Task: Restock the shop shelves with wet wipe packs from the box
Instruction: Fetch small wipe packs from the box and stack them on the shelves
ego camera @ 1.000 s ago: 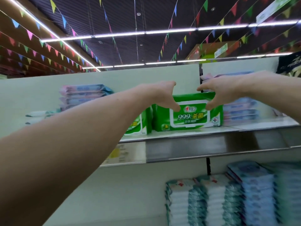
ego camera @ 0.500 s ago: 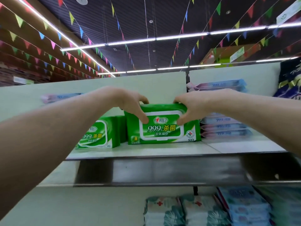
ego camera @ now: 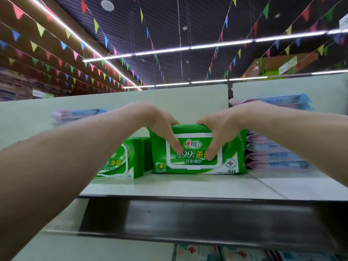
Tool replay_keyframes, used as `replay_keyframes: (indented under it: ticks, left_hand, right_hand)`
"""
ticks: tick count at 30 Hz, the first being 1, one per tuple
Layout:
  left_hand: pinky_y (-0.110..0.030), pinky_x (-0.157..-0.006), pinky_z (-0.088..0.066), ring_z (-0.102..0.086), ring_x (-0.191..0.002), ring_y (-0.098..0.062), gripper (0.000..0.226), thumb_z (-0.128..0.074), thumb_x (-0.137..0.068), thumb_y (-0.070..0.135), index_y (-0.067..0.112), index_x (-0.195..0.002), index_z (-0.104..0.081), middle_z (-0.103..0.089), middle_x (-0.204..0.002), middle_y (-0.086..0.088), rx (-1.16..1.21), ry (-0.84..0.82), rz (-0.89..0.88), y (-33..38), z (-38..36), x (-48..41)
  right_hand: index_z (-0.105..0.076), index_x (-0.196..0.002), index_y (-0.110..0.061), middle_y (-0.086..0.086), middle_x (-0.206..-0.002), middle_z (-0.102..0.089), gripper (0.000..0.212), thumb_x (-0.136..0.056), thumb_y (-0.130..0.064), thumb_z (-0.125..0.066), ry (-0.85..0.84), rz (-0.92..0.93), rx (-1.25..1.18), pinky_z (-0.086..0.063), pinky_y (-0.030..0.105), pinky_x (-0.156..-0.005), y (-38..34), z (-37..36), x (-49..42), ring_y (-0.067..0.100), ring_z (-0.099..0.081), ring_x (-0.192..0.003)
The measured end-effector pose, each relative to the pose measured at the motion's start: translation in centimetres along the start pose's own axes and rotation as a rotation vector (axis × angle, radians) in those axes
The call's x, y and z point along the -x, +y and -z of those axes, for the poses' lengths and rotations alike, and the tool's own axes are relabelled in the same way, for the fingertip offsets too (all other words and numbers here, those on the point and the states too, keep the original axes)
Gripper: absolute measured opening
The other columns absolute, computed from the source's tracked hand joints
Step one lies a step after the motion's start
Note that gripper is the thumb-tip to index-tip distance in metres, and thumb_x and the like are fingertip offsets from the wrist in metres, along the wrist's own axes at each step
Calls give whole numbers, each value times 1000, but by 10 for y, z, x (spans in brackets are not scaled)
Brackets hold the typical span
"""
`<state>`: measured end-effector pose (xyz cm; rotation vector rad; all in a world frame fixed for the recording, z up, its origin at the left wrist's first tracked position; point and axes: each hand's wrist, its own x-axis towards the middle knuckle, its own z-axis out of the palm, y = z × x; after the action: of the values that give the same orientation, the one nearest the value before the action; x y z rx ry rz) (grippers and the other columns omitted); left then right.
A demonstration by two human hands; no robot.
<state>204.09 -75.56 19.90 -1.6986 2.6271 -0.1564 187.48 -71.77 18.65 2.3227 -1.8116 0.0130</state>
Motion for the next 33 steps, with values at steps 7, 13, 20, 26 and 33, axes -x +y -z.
replay_keyframes:
  ticks: [7, 13, 20, 26, 33]
  left_hand:
    - [-41, -104, -44, -60, -109, -22, 73, -75, -71, 53, 25, -134, -51, -62, -123, 1, -44, 26, 7, 1, -3, 4]
    - [-45, -111, -35, -49, -126, -27, 92, -70, -70, 64, 23, -146, -37, -48, -143, -3, -216, 19, 82, 12, 0, 7]
    - [-53, -116, -23, -16, -147, -30, 111, -73, -76, 54, 39, -152, 6, -5, -162, -4, -171, 343, -216, 45, -20, 16]
    - [-48, -109, -37, -42, -130, -29, 97, -68, -84, 46, 36, -153, 0, -34, -150, -6, -104, 322, -229, 40, -36, 12]
    - [-46, -115, -28, -30, -142, -28, 104, -71, -82, 47, 30, -154, 3, -18, -160, -5, -78, 306, -191, 48, -31, 23]
  right_hand:
    - [-31, -143, -31, -9, -120, -54, 83, -75, -43, -77, 146, -9, 23, -45, 29, -93, 15, -2, 29, 12, -56, -100]
    - [-41, -136, -29, -4, -121, -57, 64, -81, -39, -72, 147, -94, 74, -45, 34, -91, 16, -14, 41, 18, -54, -108]
    - [-54, -110, -8, 7, -94, -66, 50, -86, -51, -62, 136, -355, 61, -58, 34, -78, 23, -7, 56, 20, -68, -81]
    - [-57, -101, 1, 12, -87, -70, 18, -93, -15, -56, 218, -374, -329, -58, 25, -59, 14, -32, 38, 20, -70, -70]
    - [-46, -135, -9, 12, -130, -56, 65, -91, -57, -49, 194, -373, -605, -52, 33, -86, 17, -20, 61, 24, -60, -109]
